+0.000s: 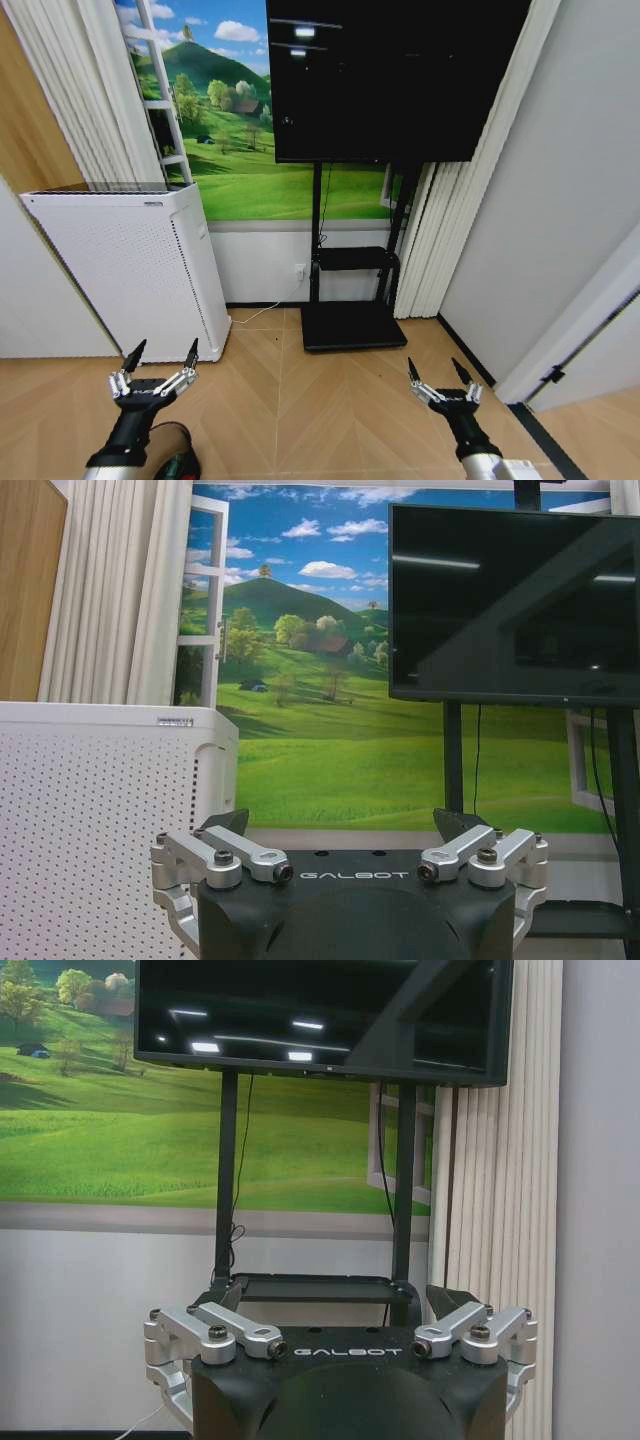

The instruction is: Pick up the trash bin and place the garbage on the floor into it.

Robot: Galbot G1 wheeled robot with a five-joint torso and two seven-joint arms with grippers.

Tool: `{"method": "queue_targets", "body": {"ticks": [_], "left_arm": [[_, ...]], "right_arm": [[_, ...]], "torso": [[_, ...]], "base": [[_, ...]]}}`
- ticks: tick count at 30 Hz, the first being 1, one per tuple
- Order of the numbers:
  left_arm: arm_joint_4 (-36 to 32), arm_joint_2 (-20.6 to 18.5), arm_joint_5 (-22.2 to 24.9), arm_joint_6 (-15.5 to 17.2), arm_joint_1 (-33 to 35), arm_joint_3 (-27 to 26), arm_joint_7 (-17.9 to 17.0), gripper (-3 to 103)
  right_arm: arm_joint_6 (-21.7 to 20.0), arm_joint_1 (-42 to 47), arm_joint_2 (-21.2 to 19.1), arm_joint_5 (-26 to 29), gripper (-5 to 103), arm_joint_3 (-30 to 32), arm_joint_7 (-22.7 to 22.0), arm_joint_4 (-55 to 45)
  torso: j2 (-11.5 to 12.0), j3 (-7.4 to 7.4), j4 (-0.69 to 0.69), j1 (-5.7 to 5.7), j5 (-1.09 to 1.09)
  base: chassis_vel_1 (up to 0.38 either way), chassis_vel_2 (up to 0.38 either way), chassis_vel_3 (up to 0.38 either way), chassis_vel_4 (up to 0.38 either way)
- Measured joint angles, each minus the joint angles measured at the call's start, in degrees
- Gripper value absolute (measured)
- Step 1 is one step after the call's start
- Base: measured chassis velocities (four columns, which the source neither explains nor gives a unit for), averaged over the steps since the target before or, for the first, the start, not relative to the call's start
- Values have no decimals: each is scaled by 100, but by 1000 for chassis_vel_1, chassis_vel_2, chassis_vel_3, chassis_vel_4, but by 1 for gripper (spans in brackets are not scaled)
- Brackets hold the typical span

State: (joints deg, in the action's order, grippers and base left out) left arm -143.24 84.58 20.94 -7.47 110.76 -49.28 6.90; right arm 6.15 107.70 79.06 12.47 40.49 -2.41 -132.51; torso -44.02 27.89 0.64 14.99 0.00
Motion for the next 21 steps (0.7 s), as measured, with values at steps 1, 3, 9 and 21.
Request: {"method": "queue_targets", "body": {"ticks": [1, 3, 9, 21], "left_arm": [[0, 0, 0, 0, 0, 0, 0, 100], [0, 0, 0, 0, 0, 0, 0, 100], [0, 0, 0, 0, 0, 0, 0, 100], [0, 0, 0, 0, 0, 0, 0, 100]], "right_arm": [[0, 0, 0, 0, 100, 0, 0, 0], [0, 0, 0, 0, 100, 0, 0, 0], [0, 0, 0, 0, 100, 0, 0, 0], [0, 0, 0, 0, 100, 0, 0, 0]], "torso": [[2, -1, 0, -1, 0], [3, -2, 0, -2, 0], [9, -6, 0, -4, 0], [16, -10, 0, -7, 0]], "base": [[0, 0, 0, 0], [0, 0, 0, 0], [0, 0, 0, 0], [0, 0, 0, 0]]}}
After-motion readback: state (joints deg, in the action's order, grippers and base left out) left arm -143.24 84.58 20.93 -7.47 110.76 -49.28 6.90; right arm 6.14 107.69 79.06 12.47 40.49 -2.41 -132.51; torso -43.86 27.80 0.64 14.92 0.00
